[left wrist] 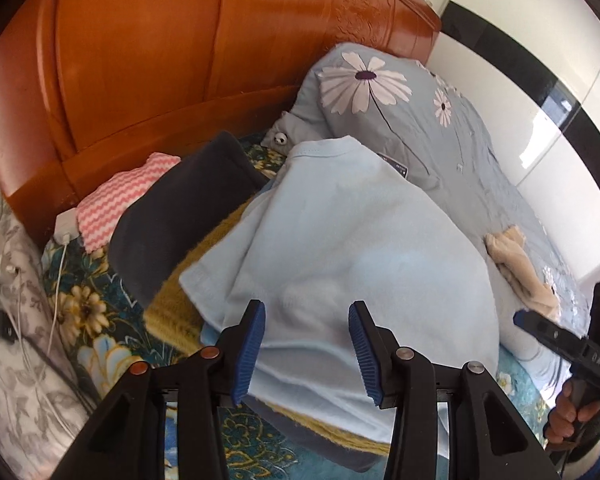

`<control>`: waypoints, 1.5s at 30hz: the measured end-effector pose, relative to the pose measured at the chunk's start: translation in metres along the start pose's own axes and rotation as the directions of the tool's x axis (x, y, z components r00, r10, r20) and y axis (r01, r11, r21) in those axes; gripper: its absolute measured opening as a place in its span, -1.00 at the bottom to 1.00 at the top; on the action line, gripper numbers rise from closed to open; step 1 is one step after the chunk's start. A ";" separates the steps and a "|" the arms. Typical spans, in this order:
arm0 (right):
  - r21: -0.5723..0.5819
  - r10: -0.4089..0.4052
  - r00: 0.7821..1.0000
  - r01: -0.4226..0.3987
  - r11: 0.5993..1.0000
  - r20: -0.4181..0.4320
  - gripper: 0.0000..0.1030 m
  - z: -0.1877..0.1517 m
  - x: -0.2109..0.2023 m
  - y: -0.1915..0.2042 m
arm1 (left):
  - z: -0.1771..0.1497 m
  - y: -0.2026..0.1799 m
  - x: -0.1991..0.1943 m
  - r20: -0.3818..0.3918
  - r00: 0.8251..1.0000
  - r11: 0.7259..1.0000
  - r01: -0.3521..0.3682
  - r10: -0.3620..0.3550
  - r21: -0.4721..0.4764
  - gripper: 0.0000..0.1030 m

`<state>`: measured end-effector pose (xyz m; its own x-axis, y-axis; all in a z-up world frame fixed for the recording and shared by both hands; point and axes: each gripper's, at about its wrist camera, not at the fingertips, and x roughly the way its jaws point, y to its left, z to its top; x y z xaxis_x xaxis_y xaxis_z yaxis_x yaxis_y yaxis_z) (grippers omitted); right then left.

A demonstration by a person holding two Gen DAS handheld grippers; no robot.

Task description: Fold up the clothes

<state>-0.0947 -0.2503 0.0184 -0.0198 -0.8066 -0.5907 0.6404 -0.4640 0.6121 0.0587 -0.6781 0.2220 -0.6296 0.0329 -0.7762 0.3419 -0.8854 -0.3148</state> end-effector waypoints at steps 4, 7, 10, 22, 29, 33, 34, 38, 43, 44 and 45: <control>-0.009 -0.013 0.998 0.013 1.000 -0.055 -0.42 -0.033 -0.002 -0.003 | -0.037 -0.007 -0.008 0.026 1.000 0.997 0.013 -0.011 -0.070 -0.02; 0.020 -0.014 0.994 0.016 1.000 -0.112 -0.42 -0.059 0.006 -0.010 | -0.067 -0.011 -0.011 0.034 0.999 0.995 -0.001 0.004 -0.096 -0.02; 0.019 -0.030 0.988 0.033 0.999 -0.154 -0.42 -0.082 0.015 -0.012 | -0.092 -0.016 -0.005 0.005 1.000 0.994 -0.025 0.025 -0.104 -0.02; -0.178 -0.126 0.977 0.096 0.979 -0.169 -0.24 -0.130 0.027 0.021 | -0.154 -0.021 0.007 -0.062 0.994 0.981 -0.098 0.089 -0.165 0.34; -0.244 -0.172 0.972 0.129 0.961 -0.162 -0.17 -0.145 0.033 0.031 | -0.166 -0.027 0.020 -0.089 0.991 0.987 -0.113 0.103 -0.115 0.66; -0.268 -0.195 0.968 0.149 0.952 -0.156 -0.13 -0.150 0.037 0.034 | -0.172 -0.026 0.024 -0.087 0.988 0.988 -0.136 0.130 -0.076 0.92; -0.272 -0.200 0.967 0.152 0.950 -0.155 -0.12 -0.152 0.038 0.035 | -0.173 -0.026 0.024 -0.080 0.988 0.988 -0.138 0.132 -0.068 0.99; -0.285 -0.213 0.964 0.162 0.945 -0.160 -0.09 -0.157 0.042 0.038 | -0.174 -0.026 0.023 -0.045 0.988 0.987 -0.152 0.150 -0.045 1.00; -0.306 -0.221 0.961 0.163 0.938 -0.165 0.18 -0.161 0.046 0.042 | -0.173 -0.022 0.021 -0.010 0.989 0.989 -0.146 0.146 -0.032 1.00; -0.313 -0.227 0.960 0.168 0.935 -0.164 0.19 -0.162 0.047 0.043 | -0.173 -0.021 0.021 -0.005 0.990 0.990 -0.140 0.140 -0.028 1.00; -0.320 -0.234 0.958 0.173 0.932 -0.163 0.22 -0.163 0.048 0.044 | -0.173 -0.021 0.022 -0.005 0.991 0.990 -0.137 0.136 -0.025 1.00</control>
<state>0.0576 -0.2499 -0.0691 -0.0432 -0.6047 -0.7953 0.8388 -0.4544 0.3000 0.1585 -0.5788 0.1170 -0.5736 -0.0860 -0.8146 0.4419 -0.8699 -0.2194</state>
